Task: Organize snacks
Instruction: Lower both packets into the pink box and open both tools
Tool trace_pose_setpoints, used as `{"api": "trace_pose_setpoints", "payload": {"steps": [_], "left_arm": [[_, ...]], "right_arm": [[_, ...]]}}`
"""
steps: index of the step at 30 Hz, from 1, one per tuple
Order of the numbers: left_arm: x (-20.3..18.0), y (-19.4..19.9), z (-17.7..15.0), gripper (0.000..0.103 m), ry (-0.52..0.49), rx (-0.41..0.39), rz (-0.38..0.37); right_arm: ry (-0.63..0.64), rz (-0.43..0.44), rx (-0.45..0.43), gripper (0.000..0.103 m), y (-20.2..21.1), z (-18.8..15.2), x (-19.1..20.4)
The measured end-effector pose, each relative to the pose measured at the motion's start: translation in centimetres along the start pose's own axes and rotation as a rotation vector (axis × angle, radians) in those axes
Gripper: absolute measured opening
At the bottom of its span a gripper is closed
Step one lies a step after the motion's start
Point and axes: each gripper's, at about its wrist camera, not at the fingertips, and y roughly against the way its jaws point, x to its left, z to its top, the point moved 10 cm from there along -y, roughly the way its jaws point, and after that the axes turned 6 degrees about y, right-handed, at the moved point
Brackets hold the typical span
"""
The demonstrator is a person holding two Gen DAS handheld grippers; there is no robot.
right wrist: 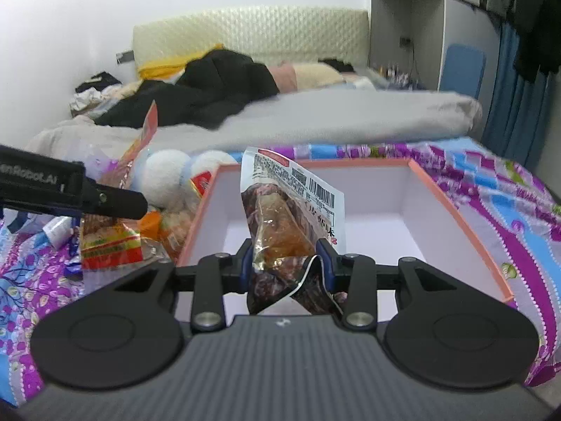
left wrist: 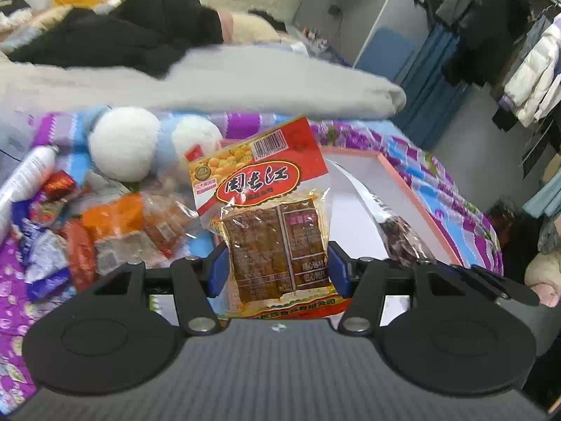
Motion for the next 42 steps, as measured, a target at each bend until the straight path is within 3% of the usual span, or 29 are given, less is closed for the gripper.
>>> {"api": "trace_pose_setpoints", "payload": {"steps": [6,11,12,13,15,17,23,28,42], "left_arm": [[-0.6,-4.4,-0.1,0.062,0.016,0.080,0.014],[-0.2,-5.5,-0.5,0.064,0.019,0.112,0.018],[-0.1,-5.3,-0.6,0.065,0.014,0.112,0.017],[0.0,-5.3,-0.6,0.067,0.011,0.110,0.020],[0.1,-5.0,-0.6,0.070,0.001,0.102,0.023],[0.1,-4.4,-0.6,0.077,0.000,0.095,0.028],[0.4,-3.2,-0.3,0.078,-0.005,0.075,0.037],[0.2,-1.7,0.0,0.091,-0.012,0.044,0.029],[-1.0,4.9,-0.6,0.092,-0.066,-0.071,0.023]], "right_arm": [[-0.039,-0.011,0.092,0.040,-2.9,-1.2,-2.4],[-0.050,-0.007,0.135,0.042,-3.9,-2.2,-3.3],[-0.052,-0.004,0.140,0.045,-3.9,-2.3,-3.3],[-0.055,-0.001,0.144,0.057,-4.0,-2.5,-3.4],[-0.068,0.003,0.144,0.068,-4.1,-2.5,-3.5],[-0.067,-0.003,0.140,0.068,-4.1,-2.5,-3.7],[-0.074,-0.003,0.121,0.068,-3.5,-2.1,-3.8],[-0.090,-0.002,0.089,0.068,-2.4,-1.6,-3.7],[-0.109,0.018,-0.015,0.068,2.5,-1.1,-2.4]]}}
